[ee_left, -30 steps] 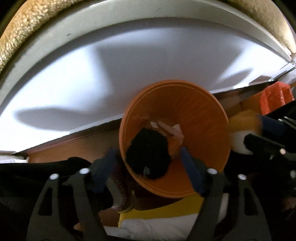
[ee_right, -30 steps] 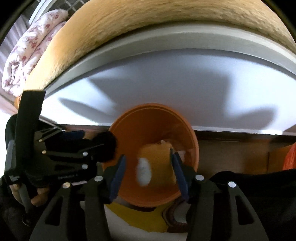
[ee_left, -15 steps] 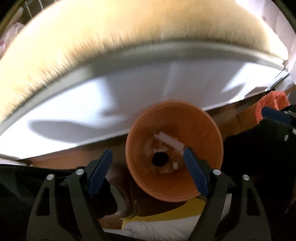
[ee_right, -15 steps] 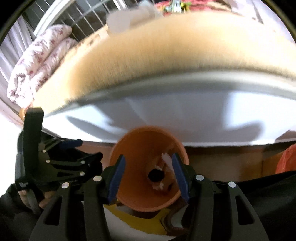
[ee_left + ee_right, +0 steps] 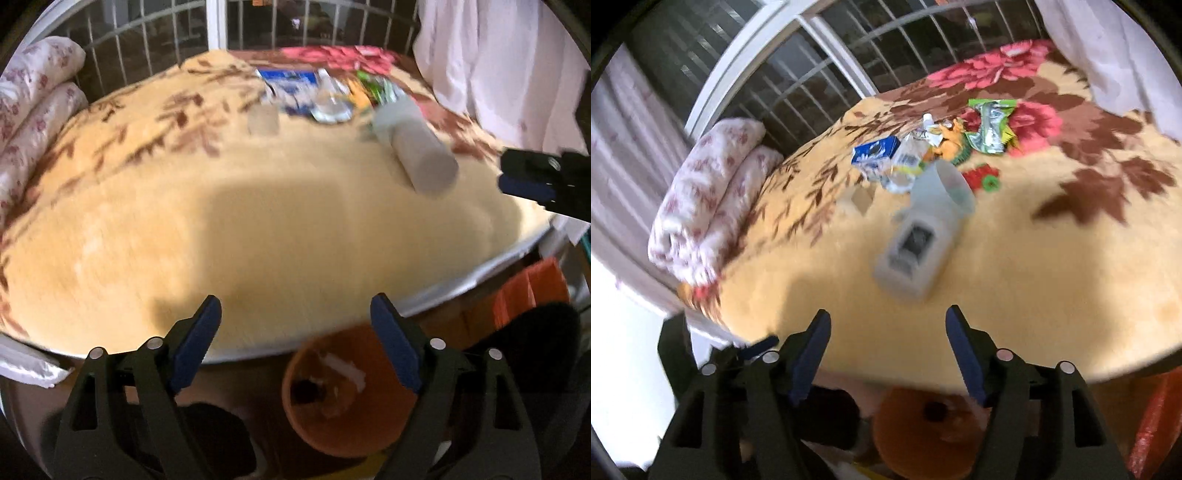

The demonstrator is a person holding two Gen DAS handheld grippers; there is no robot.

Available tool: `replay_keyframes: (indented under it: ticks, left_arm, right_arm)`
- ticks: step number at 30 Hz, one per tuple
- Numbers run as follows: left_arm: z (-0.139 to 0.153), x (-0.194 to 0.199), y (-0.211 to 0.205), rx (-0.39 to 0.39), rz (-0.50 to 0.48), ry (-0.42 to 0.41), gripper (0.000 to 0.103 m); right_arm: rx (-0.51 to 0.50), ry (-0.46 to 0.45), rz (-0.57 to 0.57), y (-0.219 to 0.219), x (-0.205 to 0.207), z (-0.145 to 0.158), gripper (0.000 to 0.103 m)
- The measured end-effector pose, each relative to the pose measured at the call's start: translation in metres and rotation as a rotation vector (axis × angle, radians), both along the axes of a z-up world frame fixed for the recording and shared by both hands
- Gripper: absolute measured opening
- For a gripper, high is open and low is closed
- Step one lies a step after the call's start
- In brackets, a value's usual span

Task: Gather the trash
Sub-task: 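Grasp the white bottle with the right tool while the left tool grasps the wooden block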

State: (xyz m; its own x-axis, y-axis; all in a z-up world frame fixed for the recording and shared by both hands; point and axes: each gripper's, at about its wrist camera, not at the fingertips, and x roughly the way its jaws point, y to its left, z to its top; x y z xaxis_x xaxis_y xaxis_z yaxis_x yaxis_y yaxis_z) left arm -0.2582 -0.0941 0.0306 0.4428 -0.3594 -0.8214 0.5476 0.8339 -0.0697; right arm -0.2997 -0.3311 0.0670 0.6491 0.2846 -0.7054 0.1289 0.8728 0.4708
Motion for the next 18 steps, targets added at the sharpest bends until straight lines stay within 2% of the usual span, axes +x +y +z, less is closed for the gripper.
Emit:
replay_keyframes:
  ticks: [4, 9, 11, 15, 18]
  left_arm:
    - [0.009, 0.021, 0.001, 0.021, 0.031, -0.018, 0.081]
    - [0.005, 0.038, 0.000, -0.008, 0.032, 0.007, 0.081]
    - [0.001, 0.043, -0.002, -0.009, 0.036, 0.022, 0.081]
    - [0.002, 0.055, -0.001, -0.030, 0.057, 0.034, 0.081]
    - [0.006, 0.070, -0.006, -0.044, 0.080, 0.035, 0.081]
  right_arm:
    - [0.073, 0.117, -0.039, -0.010, 0.053, -0.012, 0.067]
    - [0.103, 0.291, -0.069, -0.015, 0.100, -0.043, 0.067]
    - [0.083, 0.315, -0.082, -0.017, 0.108, -0.051, 0.052]
    - [0.026, 0.278, -0.040, -0.013, 0.106, -0.049, 0.050]
    - [0.017, 0.150, 0.002, -0.006, 0.087, -0.032, 0.050]
